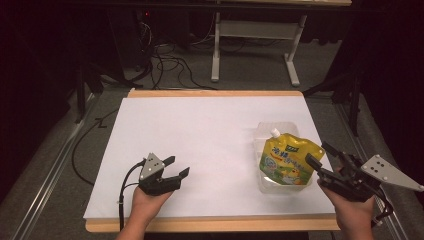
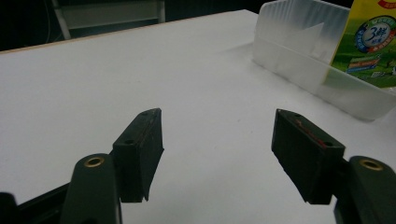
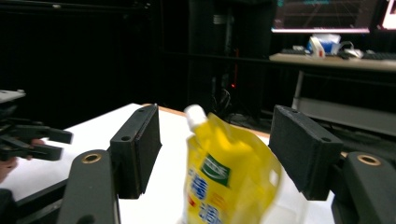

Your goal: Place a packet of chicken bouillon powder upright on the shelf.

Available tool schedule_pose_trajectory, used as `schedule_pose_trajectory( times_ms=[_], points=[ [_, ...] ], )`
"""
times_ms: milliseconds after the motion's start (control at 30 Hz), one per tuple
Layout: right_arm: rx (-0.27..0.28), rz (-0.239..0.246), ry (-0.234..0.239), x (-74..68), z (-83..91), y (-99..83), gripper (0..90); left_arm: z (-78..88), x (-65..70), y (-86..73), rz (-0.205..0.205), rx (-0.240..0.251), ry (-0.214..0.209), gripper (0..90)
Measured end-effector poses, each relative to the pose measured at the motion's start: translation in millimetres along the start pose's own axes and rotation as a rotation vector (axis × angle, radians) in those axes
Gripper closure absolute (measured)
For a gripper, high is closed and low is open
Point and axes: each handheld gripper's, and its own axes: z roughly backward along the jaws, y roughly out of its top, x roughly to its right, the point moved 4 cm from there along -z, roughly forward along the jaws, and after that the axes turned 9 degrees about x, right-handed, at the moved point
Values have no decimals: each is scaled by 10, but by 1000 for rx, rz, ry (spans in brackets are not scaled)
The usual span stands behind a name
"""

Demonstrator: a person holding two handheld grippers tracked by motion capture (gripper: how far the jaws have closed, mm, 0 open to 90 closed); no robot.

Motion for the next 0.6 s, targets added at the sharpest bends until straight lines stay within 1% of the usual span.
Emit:
schedule_pose_trajectory(
  times_ms=[133, 167, 200, 233, 267, 300, 333, 433, 467, 500, 533, 600],
  points=[
    [15, 39, 33, -169, -16, 71, 349, -2, 3, 0, 1, 0, -2, 343],
    [15, 39, 33, -169, -16, 71, 349, -2, 3, 0, 1, 0, -2, 343],
    [13, 40, 71, -271, -42, 72, 359, -1, 3, -1, 1, 0, -3, 343],
    [13, 40, 71, -271, -42, 72, 359, -1, 3, -1, 1, 0, -3, 343],
    [2, 26, 108, -352, -82, 28, 366, -4, 6, -2, 1, 1, -4, 343],
    [-8, 12, 129, -395, -120, -16, 366, -6, 9, -3, 2, 0, -5, 343],
    [-26, 11, 148, -428, -159, -74, 366, -7, 14, -4, 1, -3, -8, 343],
    [-76, -2, 184, -513, -286, -274, 364, -8, 39, -1, -2, -2, -16, 343],
    [-96, 0, 196, -530, -322, -341, 361, -8, 52, 2, -3, 0, -21, 343],
    [-96, 0, 196, -530, -322, -341, 361, -8, 52, 2, -3, 0, -21, 343],
    [-136, -19, 219, -573, -397, -481, 351, -12, 79, 8, -6, 3, -29, 343],
    [-164, -28, 234, -594, -451, -587, 342, -15, 92, 11, -8, 3, -35, 343]
  ],
)
